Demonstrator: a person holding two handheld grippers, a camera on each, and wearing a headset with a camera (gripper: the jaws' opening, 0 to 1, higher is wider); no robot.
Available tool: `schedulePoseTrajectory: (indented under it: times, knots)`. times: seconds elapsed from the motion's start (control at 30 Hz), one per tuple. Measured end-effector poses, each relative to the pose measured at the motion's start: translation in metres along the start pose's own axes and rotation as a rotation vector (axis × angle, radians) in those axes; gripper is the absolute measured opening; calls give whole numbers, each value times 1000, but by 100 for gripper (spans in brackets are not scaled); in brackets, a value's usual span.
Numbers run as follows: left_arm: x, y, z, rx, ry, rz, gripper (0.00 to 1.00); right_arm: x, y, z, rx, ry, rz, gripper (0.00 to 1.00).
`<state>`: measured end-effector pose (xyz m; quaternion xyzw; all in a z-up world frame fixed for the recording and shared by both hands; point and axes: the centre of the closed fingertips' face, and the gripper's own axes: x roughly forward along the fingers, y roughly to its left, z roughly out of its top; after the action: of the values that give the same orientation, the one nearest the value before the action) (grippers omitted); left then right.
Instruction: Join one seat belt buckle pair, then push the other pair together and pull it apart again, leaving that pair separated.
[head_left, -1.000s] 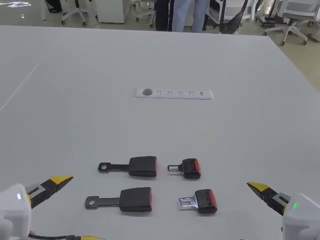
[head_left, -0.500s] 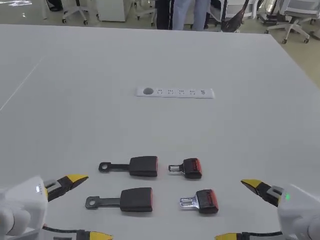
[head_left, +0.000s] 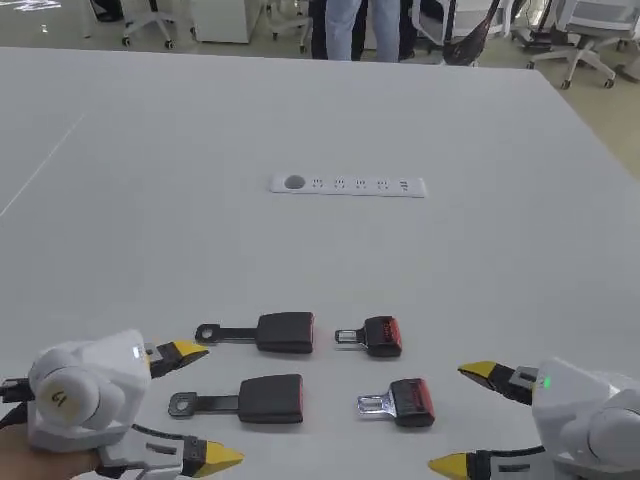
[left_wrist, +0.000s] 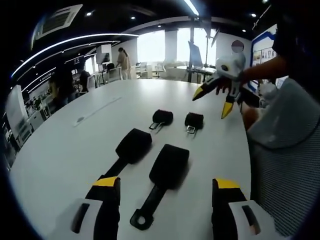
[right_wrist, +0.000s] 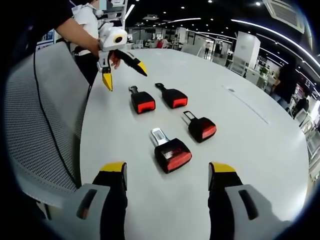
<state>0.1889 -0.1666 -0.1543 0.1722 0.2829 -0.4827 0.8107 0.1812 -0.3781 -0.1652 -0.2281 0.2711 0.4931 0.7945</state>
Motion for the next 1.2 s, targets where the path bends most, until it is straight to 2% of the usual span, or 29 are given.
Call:
schedulePoseTrajectory:
  times: [0.13, 0.33, 0.43, 0.57, 0.67, 0.7, 0.83, 1.2]
  knots:
    - [8, -1, 0, 24, 27, -24, 72, 5, -1, -1, -19, 10, 23, 61]
    - [18, 4, 1, 76, 57, -51, 65, 10, -4, -2, -54, 32, 56, 56]
    - [24, 7, -2, 115, 93, -69, 60, 13, -5, -1, -67, 30, 79, 53]
    - [30, 10, -3, 122, 120, -90, 54, 21, -5, -3, -98, 54, 121, 49]
    - [35, 8, -3, 119, 144, -116, 50, 27, -4, -3, -111, 63, 147, 46]
    - [36, 6, -5, 126, 159, -133, 49, 30, -5, -3, -116, 65, 153, 45]
    - [41, 6, -8, 171, 204, -152, 45, 37, -6, -1, -138, 78, 171, 40]
    - [49, 3, -17, 228, 273, -221, 37, 46, -10, -5, -198, 128, 212, 34]
